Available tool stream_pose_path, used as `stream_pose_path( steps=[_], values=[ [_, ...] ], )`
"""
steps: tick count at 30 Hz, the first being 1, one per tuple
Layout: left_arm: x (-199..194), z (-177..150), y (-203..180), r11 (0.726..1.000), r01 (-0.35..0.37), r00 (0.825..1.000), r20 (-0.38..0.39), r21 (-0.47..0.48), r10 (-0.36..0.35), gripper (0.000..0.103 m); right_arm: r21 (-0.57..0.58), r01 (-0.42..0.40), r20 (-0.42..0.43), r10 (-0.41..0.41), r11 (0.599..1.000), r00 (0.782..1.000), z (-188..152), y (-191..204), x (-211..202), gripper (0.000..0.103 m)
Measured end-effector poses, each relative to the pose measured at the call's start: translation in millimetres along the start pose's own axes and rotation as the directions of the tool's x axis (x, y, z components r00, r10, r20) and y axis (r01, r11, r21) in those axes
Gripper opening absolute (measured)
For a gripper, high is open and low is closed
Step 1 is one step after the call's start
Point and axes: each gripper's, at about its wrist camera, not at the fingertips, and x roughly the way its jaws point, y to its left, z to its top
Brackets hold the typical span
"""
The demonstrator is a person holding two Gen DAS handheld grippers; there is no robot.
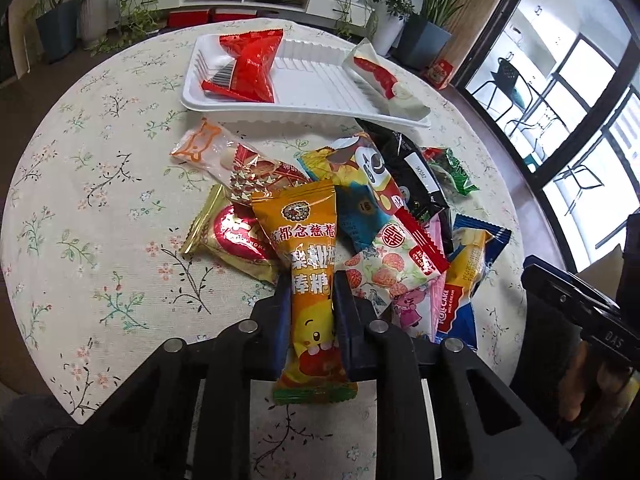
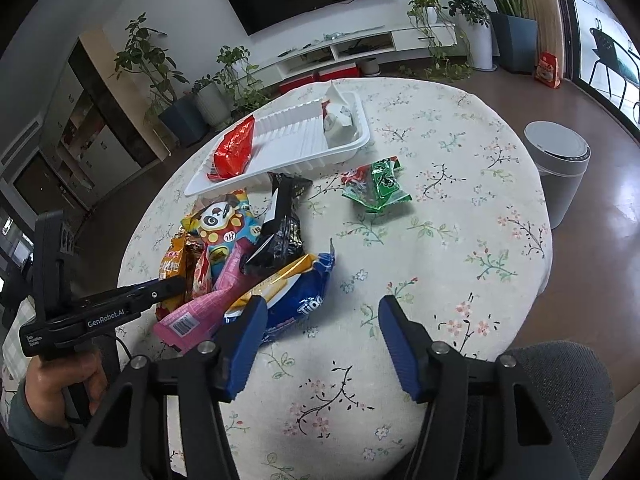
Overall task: Organize snacks
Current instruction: 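Grasp the orange stick snack with the left tool while the right tool approaches the blue wrapper, then grasp the blue wrapper with the right tool and lift it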
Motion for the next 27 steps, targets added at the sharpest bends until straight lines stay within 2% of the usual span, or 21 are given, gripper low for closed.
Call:
stream_pose_path(
  steps=[8,15,19,23,27],
  values=[
    [-20,-17,18,0.999,0.048,0.999,0.010,-0.007,-0.048,0.018,0.105,-0.054,-0.059,0.061,0.993,0.996,-2,-6,11,0.062],
    [-29,-31,21,0.996,0.089,0.996,0.022,-0.010,-0.088,0.018,0.156,-0.088,-0.115,0.107,0.984,0.988,0,9,35,0.062],
    [-29,-35,23,0.994,0.109,0.994,0.029,-0.018,-0.108,0.018,0.204,-0.063,-0.157,0.096,0.977,0.983,4,13,51,0.062],
    [-28,-35,24,0.992,0.123,0.992,0.033,-0.021,-0.122,0.018,0.198,-0.009,-0.160,0.041,0.980,0.986,10,18,59,0.062],
    [-29,-36,27,0.991,0.133,0.991,0.039,-0.029,-0.131,0.018,0.251,-0.009,-0.170,0.053,0.968,0.984,15,14,61,0.066]
  ],
)
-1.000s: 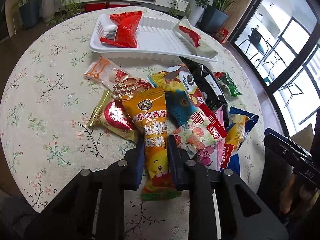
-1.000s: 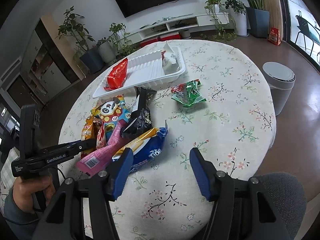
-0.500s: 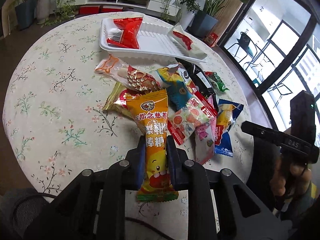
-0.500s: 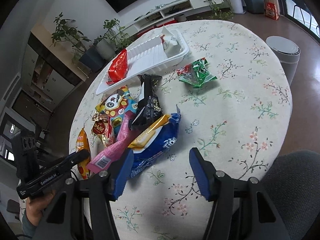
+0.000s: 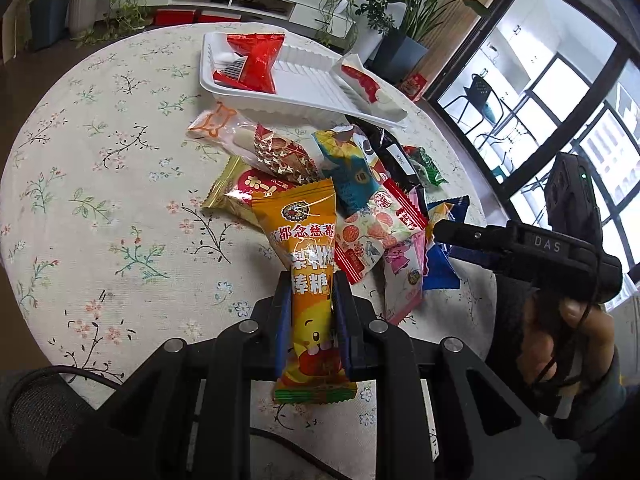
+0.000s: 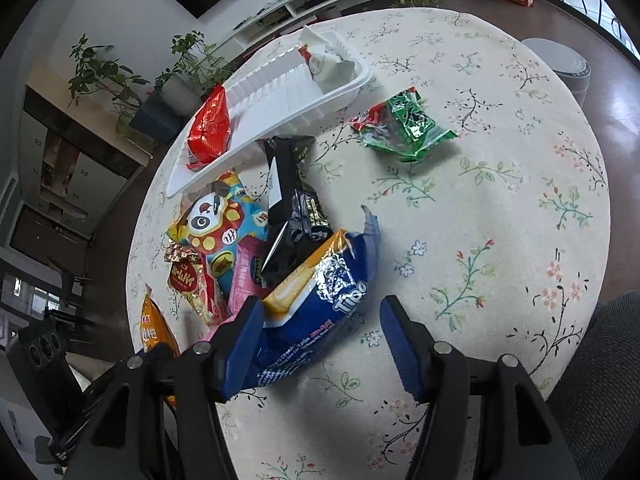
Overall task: Organize snacks
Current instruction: 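Grasp the blue wrapper with the right tool and lift it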
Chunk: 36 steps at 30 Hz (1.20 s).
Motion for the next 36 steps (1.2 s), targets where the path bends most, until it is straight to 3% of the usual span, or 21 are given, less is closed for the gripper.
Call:
stream_pose_path(
  steps=[7,11,16,20,26,36],
  values=[
    [3,-2,1,1.000,0.010,1.000,-0.007,-0.003,-0.010,0.018,-0.001,0.003,-0.018,-0.003,1.000,1.000,4,11,11,0.067],
    [3,-1,3,1.000,0.010,1.000,-0.005,-0.008,-0.010,0.018,-0.023,0.020,-0.005,-0.020,1.000,1.000,1,10,14,0.056],
    [7,-2,3,1.000,0.008,1.000,-0.013,-0.008,-0.008,0.018,-0.069,0.037,0.010,-0.037,0.997,0.999,-2,11,13,0.053],
    [8,-1,3,1.000,0.006,1.000,-0.011,-0.008,-0.006,0.018,-0.104,0.036,0.011,-0.035,0.994,0.999,-6,12,11,0.040],
    [4,2,5,1.000,0.017,1.000,-0.002,-0.016,-0.017,0.018,-0.081,0.008,0.035,-0.005,0.997,0.999,-10,-4,-9,0.032],
    [-25,22,19,0.998,0.040,0.998,0.059,-0.049,-0.037,0.018,-0.020,0.007,0.130,-0.004,1.000,0.992,9,-39,-56,0.032]
  ],
)
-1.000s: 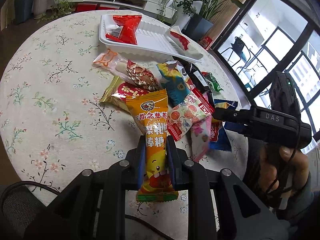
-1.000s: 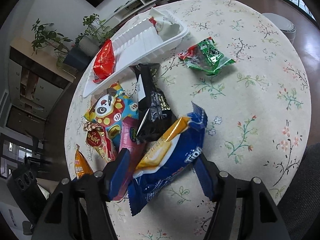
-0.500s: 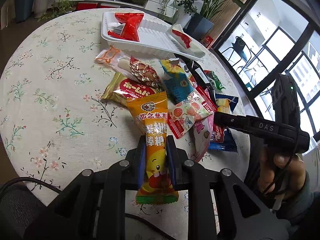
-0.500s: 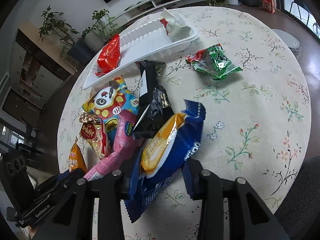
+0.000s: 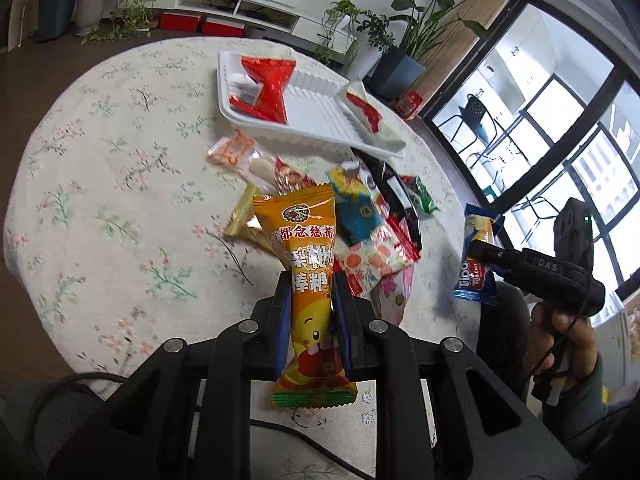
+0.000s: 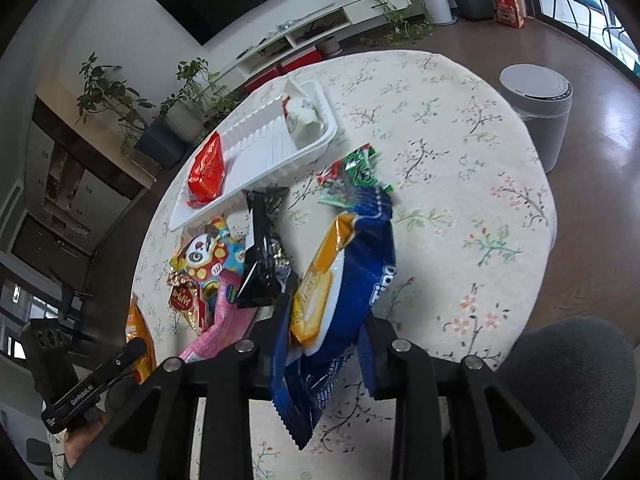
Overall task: Organize snacks
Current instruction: 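Grasp the blue wrapper with the right tool and lift it, then carry the orange snack and blue wrapper into the white tray and release both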
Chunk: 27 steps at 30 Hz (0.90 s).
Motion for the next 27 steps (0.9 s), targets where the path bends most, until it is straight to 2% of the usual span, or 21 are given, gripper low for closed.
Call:
stream_pose_path(
  steps=[5,9,12,15,18,22,27],
  values=[
    [-16,33,11,1.000,-0.001,0.999,0.039,-0.004,0.001,0.018,0.033,0.028,0.072,-0.030,0.999,0.997,34,-23,-19,0.032],
    [-22,78,19,1.000,-0.024,0.997,0.079,0.015,0.023,0.018,0.003,0.058,0.140,-0.058,0.998,0.988,69,-27,-37,0.032],
    [-22,113,17,0.999,-0.032,0.994,0.104,0.042,0.028,0.018,-0.033,0.063,0.181,-0.056,0.997,0.982,100,-18,-44,0.032],
    [-9,152,8,0.996,-0.036,0.995,0.097,0.082,0.028,0.018,-0.102,0.051,0.196,-0.030,0.993,0.980,132,4,-40,0.032],
    [15,184,-6,0.992,-0.032,0.998,0.064,0.125,0.024,0.018,-0.193,0.018,0.156,0.013,0.981,0.988,162,38,-20,0.032],
    [60,219,-25,0.987,-0.025,1.000,0.003,0.161,0.025,0.018,-0.299,-0.036,0.052,0.054,0.954,0.997,185,84,25,0.032],
    [120,240,-38,0.984,-0.065,0.995,-0.059,0.166,0.076,0.018,-0.391,-0.034,-0.091,-0.002,0.920,0.996,198,118,93,0.032]
  ],
)
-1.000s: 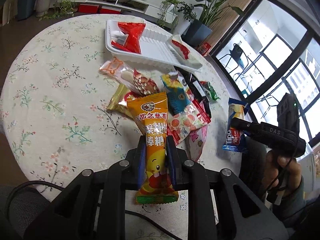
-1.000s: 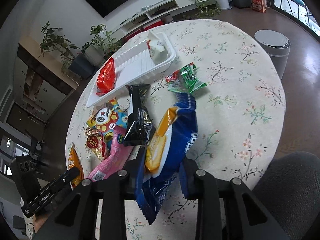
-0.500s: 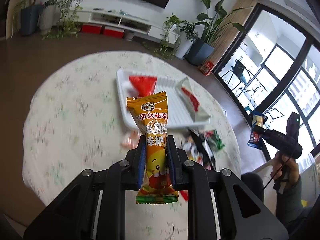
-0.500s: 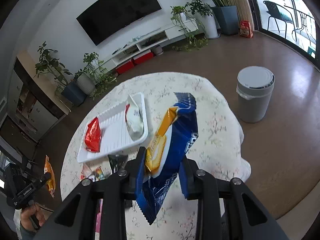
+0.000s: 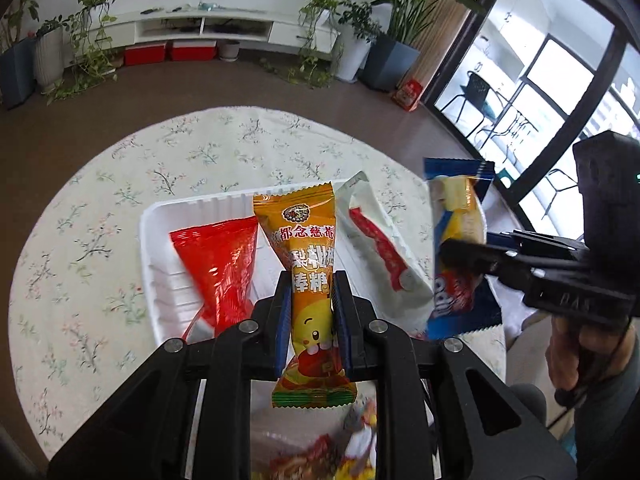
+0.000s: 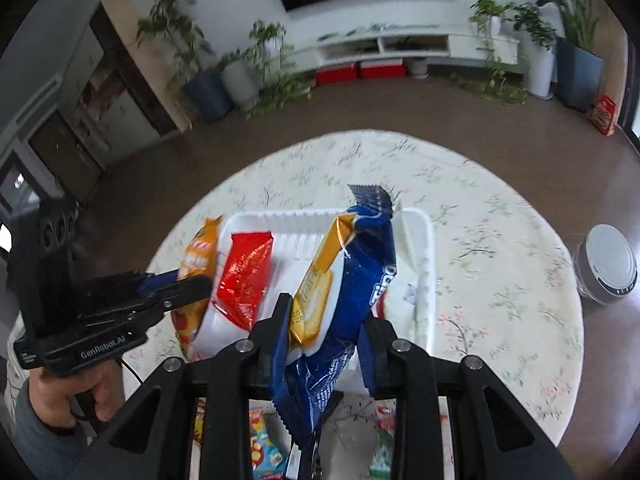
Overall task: Organize snacks
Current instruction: 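Carry the orange snack and blue wrapper into the white tray and release both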
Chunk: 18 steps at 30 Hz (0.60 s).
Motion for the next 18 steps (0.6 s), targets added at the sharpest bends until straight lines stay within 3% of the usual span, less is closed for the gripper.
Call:
stream_pose_path(
  steps=[6,18],
  values=[
    [52,5,-4,0.998,-0.068,0.996,-0.056,0.013,0.068,0.018,-0.057,0.041,-0.094,-0.047,0.998,0.995,5,8,54,0.032],
    [105,-3,2,0.988,-0.148,0.983,-0.098,0.043,0.152,0.019,-0.135,0.119,-0.174,-0.141,0.984,0.975,0,7,104,0.032]
  ],
)
